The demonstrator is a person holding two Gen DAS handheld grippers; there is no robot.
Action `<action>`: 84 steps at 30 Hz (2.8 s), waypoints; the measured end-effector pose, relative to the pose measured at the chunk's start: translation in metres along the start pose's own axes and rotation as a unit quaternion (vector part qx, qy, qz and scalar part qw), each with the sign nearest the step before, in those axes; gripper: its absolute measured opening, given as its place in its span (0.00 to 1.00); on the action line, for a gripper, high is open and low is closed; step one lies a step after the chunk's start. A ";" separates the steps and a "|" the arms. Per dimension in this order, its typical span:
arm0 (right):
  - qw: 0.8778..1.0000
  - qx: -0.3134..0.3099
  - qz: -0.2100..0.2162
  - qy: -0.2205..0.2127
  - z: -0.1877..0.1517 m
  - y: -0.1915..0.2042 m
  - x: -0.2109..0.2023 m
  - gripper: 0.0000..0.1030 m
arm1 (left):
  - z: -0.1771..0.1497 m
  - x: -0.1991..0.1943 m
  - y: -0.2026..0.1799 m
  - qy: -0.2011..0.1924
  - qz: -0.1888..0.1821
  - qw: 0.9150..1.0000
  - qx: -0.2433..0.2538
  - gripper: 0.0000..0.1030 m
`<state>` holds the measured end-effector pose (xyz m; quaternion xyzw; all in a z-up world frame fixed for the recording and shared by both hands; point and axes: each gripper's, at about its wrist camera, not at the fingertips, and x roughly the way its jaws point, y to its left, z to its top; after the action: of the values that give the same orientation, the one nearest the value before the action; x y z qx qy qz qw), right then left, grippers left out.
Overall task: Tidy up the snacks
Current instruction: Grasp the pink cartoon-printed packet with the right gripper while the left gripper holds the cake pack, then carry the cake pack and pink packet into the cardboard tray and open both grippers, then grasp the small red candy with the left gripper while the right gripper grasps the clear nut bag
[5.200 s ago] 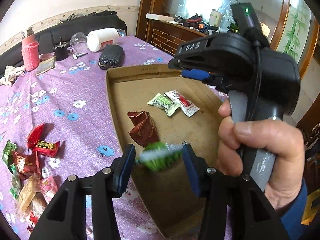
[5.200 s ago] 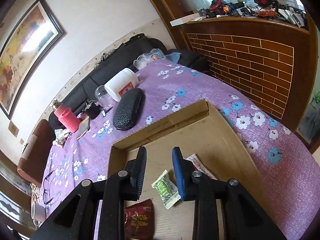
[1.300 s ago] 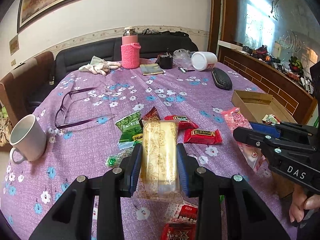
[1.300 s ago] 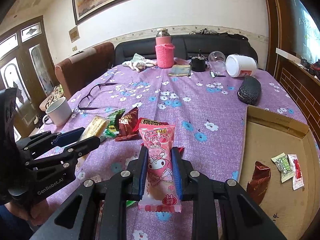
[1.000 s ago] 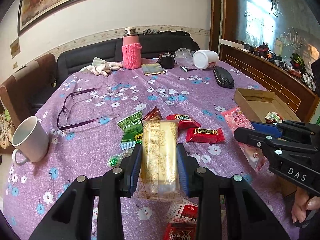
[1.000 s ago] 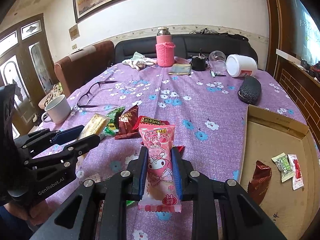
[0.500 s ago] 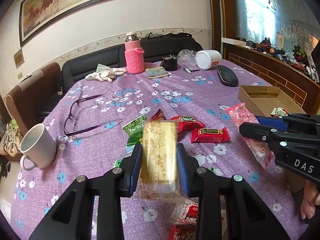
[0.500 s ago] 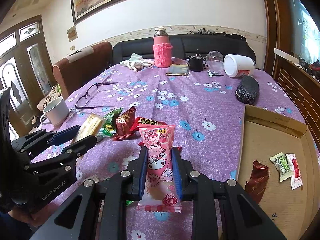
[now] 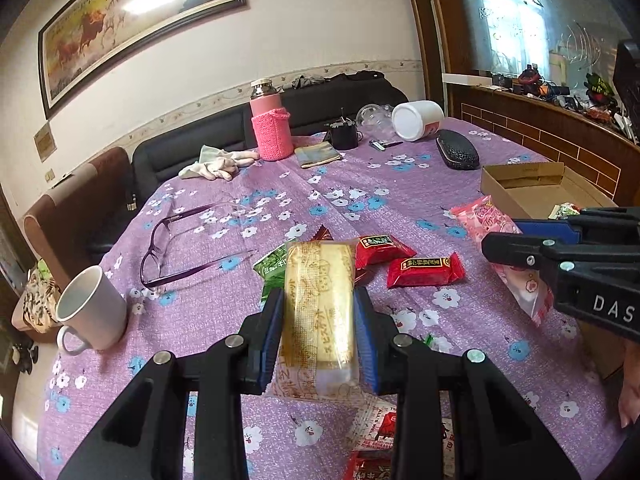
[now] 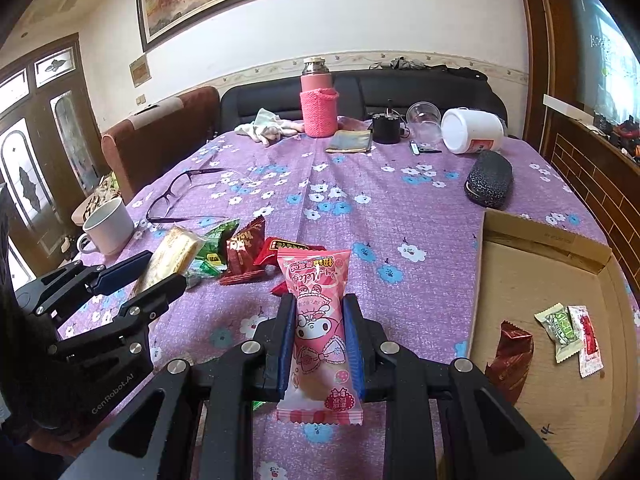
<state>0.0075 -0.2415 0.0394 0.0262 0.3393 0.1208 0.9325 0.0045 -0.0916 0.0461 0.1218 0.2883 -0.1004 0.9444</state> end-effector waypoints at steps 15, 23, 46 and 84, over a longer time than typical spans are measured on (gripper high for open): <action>0.995 0.084 -0.042 -0.036 0.016 -0.062 -0.020 0.24 | 0.001 -0.004 0.001 -0.001 -0.030 0.999 -0.011 0.32; 0.977 0.186 -0.090 -0.044 0.014 -0.131 -0.037 0.24 | 0.005 -0.007 -0.004 0.011 -0.064 0.998 -0.019 0.32; 0.934 0.319 -0.159 0.000 -0.016 -0.230 -0.048 0.24 | 0.026 -0.017 -0.201 0.097 -0.291 0.950 0.062 0.32; 0.980 0.170 -0.086 -0.051 0.011 -0.140 -0.050 0.24 | 0.024 -0.048 -0.100 0.060 -0.217 0.974 -0.001 0.58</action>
<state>0.0064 -0.3895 0.0603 0.1609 0.3078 -0.0204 0.9375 -0.0477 -0.1876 0.0759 0.0607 0.3645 -0.2954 0.8810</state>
